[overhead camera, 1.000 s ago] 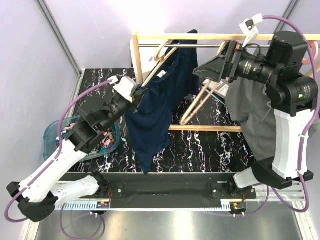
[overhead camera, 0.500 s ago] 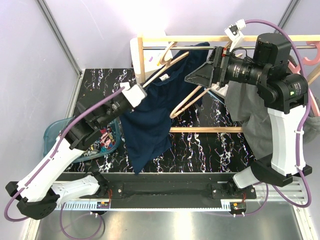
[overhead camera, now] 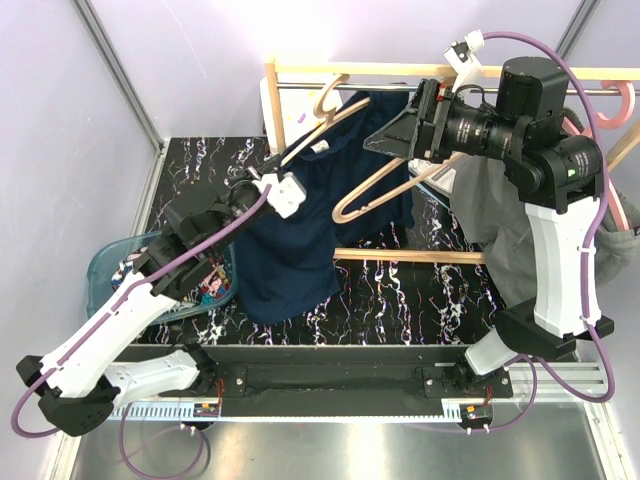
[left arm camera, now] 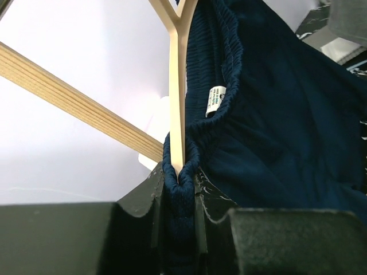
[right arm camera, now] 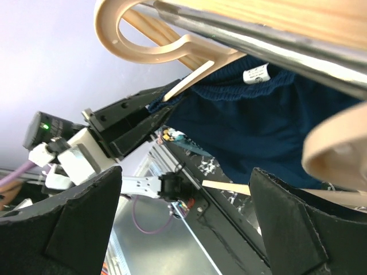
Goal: Remove the shorts from the hanger
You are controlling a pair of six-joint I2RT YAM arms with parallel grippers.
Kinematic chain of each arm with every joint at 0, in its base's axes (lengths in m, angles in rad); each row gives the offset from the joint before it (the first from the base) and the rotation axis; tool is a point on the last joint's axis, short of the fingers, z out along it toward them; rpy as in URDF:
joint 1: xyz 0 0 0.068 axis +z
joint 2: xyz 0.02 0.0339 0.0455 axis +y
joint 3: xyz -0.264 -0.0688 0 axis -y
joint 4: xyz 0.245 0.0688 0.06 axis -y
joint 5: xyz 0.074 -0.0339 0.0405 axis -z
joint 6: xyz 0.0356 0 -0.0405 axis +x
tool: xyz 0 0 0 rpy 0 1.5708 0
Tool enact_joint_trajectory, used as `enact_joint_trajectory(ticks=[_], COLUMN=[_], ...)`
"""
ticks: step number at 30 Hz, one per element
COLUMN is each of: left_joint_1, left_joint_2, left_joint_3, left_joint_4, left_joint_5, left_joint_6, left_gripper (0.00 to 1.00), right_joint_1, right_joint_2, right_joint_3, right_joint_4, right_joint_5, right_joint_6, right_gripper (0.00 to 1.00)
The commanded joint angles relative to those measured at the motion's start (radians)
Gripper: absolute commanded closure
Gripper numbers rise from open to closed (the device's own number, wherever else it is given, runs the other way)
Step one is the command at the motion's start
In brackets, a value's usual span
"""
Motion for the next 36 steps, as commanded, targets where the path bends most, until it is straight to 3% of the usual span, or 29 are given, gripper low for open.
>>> enact_joint_trajectory(ticks=[1, 3, 5, 7, 12, 15, 19, 27, 36], left_joint_1=[-0.003, -0.003, -0.004, -0.004, -0.033, -0.046, -0.059, -0.069, -0.075], left_joint_2=[-0.044, -0.029, -0.001, 0.016, -0.025, -0.029, -0.022, -0.018, -0.015], left_joint_3=[0.013, 0.047, 0.177, 0.215, 0.125, 0.108, 0.128, 0.122, 0.142], left_joint_4=[0.334, 0.275, 0.147, 0.049, 0.050, 0.053, 0.049, 0.053, 0.045], left_joint_5=[-0.065, -0.056, -0.028, -0.029, -0.062, -0.030, 0.052, 0.066, 0.043], left_joint_6=[-0.001, -0.052, -0.135, -0.318, -0.745, -0.893, -0.947, -1.019, -1.039], left_gripper=[1.00, 1.00, 1.00, 1.00, 1.00, 1.00, 1.00, 1.00, 1.00], right_joint_1=[0.006, 0.007, 0.007, 0.007, 0.035, 0.073, 0.189, 0.308, 0.395], right_joint_2=[0.004, 0.012, 0.027, 0.036, 0.033, 0.033, 0.024, -0.071, 0.015], right_joint_3=[0.010, 0.013, 0.020, 0.031, 0.027, 0.005, -0.048, -0.300, -0.164], right_joint_4=[0.042, 0.030, 0.015, -0.001, 0.008, 0.019, 0.040, 0.209, 0.030], right_joint_5=[0.025, 0.028, 0.042, 0.045, 0.092, 0.134, 0.236, 0.505, 0.740], right_joint_6=[0.087, 0.093, 0.119, 0.154, 0.246, 0.294, 0.364, 0.545, 0.519], right_gripper=[0.00, 0.00, 0.00, 0.00, 0.01, 0.02, 0.02, 0.00, 0.02])
